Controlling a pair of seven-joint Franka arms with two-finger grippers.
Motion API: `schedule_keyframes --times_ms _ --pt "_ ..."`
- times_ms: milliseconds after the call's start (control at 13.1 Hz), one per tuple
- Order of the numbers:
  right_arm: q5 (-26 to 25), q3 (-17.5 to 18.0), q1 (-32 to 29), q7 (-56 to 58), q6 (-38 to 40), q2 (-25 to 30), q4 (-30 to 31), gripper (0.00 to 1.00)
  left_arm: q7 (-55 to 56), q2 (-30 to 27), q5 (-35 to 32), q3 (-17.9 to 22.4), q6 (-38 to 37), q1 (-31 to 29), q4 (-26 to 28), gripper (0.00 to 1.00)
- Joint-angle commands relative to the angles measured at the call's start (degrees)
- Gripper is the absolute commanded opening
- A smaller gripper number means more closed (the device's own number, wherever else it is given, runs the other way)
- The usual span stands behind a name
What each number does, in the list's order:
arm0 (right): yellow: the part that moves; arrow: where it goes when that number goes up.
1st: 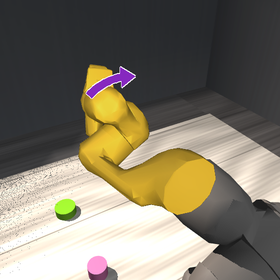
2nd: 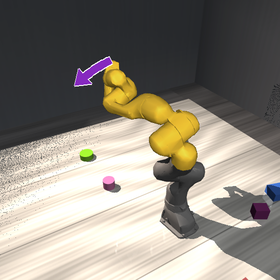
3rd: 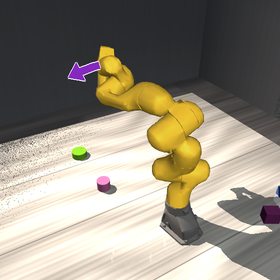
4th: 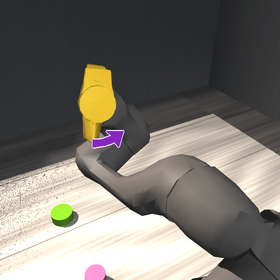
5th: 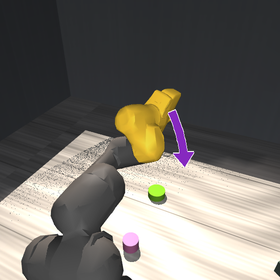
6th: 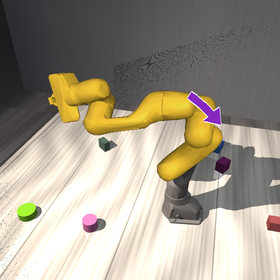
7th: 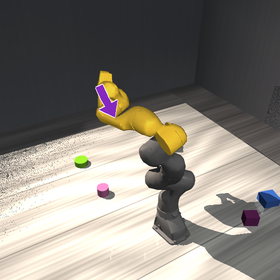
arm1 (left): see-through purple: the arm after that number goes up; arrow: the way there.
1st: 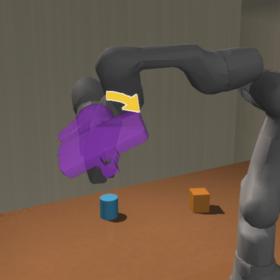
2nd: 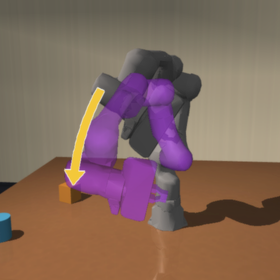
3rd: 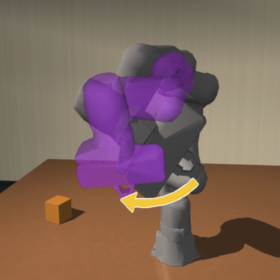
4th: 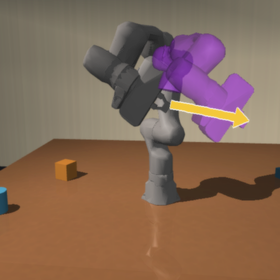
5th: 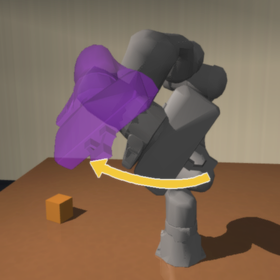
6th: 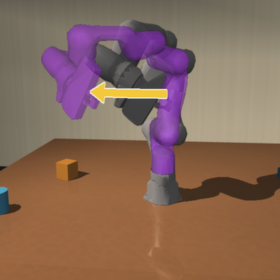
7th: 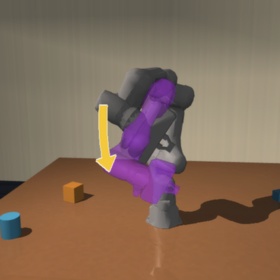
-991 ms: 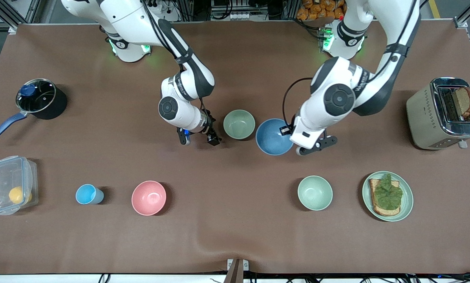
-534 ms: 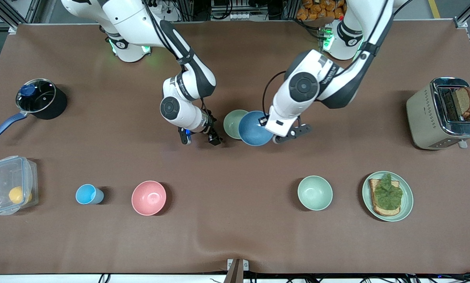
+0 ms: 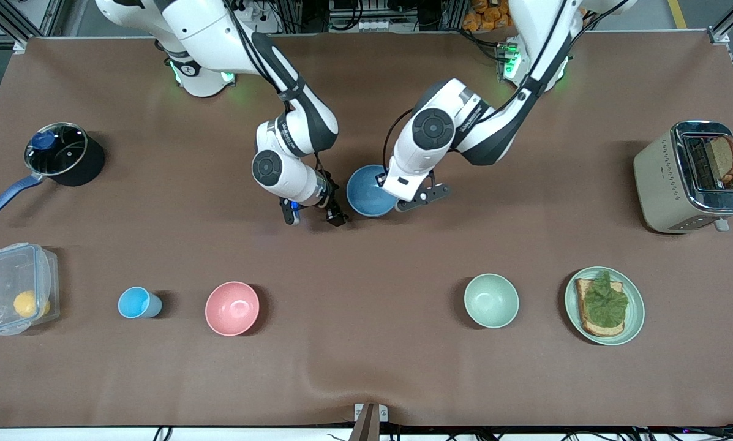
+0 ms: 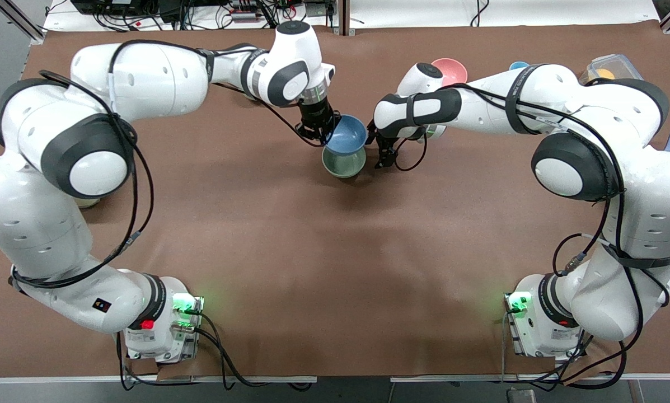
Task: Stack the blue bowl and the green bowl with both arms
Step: 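Lower the blue bowl into the green bowl with the left gripper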
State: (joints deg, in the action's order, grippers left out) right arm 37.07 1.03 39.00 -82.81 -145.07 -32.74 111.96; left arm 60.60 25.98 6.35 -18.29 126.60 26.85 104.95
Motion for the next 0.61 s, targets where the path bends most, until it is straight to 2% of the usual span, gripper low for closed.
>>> schedule_keyframes --times_ms 0,229,534 --pt "1.43 0.11 0.38 -0.42 -0.48 -0.4 -0.52 1.0 0.39 0.56 1.12 0.18 1.1 0.83 0.08 0.0" --pt "1.43 0.11 0.29 -0.42 -0.39 -0.4 -0.52 1.0 0.3 1.26 0.69 0.18 1.46 1.18 0.17 0.0" --pt "1.43 0.11 0.29 -0.42 -0.04 -0.31 -0.52 1.0 0.22 1.26 0.51 0.18 6.64 2.06 3.86 0.0"
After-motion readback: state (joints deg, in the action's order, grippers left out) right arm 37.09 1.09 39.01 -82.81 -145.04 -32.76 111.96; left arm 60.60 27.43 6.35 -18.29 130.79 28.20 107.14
